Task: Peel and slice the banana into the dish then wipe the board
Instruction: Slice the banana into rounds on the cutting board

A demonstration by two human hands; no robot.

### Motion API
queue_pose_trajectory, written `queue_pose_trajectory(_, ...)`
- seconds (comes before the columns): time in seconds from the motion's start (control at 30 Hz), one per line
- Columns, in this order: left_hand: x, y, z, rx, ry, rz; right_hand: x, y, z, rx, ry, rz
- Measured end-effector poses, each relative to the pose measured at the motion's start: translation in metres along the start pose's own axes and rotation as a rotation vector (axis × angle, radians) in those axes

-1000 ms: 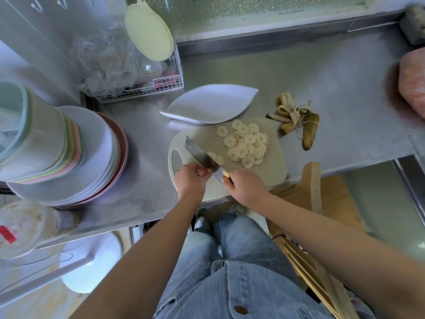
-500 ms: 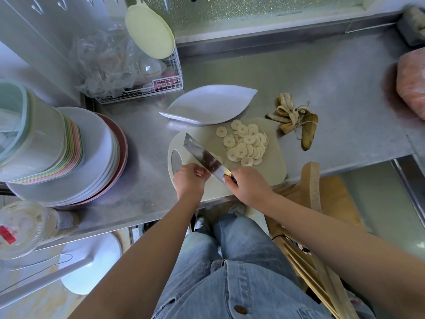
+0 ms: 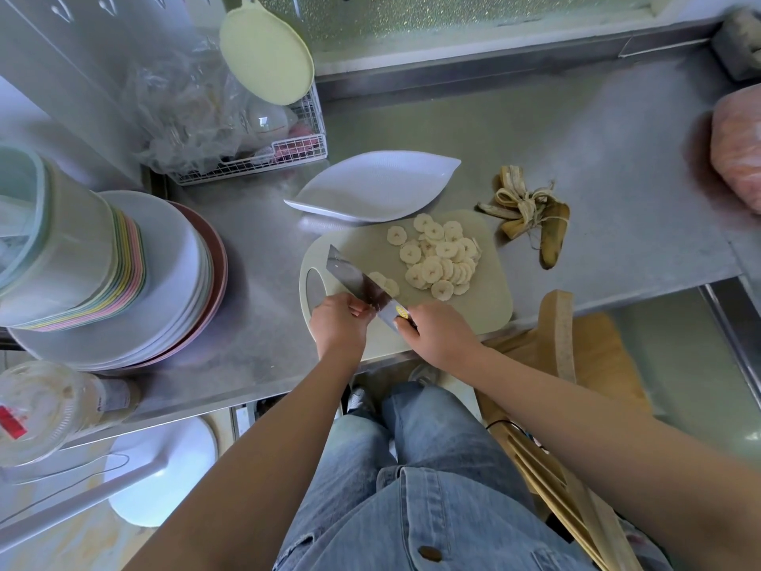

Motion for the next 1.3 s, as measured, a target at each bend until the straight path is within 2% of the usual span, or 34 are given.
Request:
queue_pose_trajectory(0.17,0.000,0.001,-0.003,0.007,0.014,0.015,-0.002,-0.030,0.007,-0.157,-0.030,-0.147)
queue_pose_trajectory(0.3,-0.003,-0.002,-0.001,0.014,0.041,0.041,-0.019,-0.055,0.007,-0.217,0.056,-0.277)
queue_pose_trajectory(0.47,-0.007,-0.022,0.003,-0.037,0.093,0.016,-0.035,-0.070,0.013,-0.197,0.221,-0.393)
queue_pose_trajectory(0.57,-0.004,-0.034,0.003,-0.052,0.109,0.012,-0.034,-0.068,0.014,-0.089,0.269,-0.317)
queue_pose_trajectory(0.73,-0.001,-0.042,0.002,0.013,0.045,0.099,-0.017,-0.075,0.019,-0.123,0.161,-0.129)
queue_pose_trajectory(0.9,-0.034,-0.015,0.013,0.307,-0.029,0.700,0.005,-0.079,0.021,-0.259,0.078,0.094)
queue_pose_trajectory(0.97,-0.050,-0.006,0.018,0.373,-0.070,0.815,0.017,-0.077,0.024,-0.297,0.026,0.141)
queue_pose_trajectory(1.1,-0.060,-0.010,0.013,0.245,-0.086,0.844,0.030,-0.066,0.027,-0.221,-0.100,0.147)
queue_pose_trajectory(1.2,-0.062,-0.013,0.011,0.220,-0.074,0.836,0.022,-0.064,0.021,-0.112,-0.132,-0.044)
queue_pose_trajectory(1.3,-0.067,-0.014,0.009,0.239,-0.064,0.845,0.010,-0.075,0.016,-0.119,-0.114,-0.156)
Point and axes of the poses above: each hand's wrist, its own z-axis away from the middle knuckle, its own y-axis out of the palm, x = y × z, the point moved 10 cm from there along -z, towards the middle knuckle, and after that the axes turned 2 degrees about x, right-handed, at the moved point
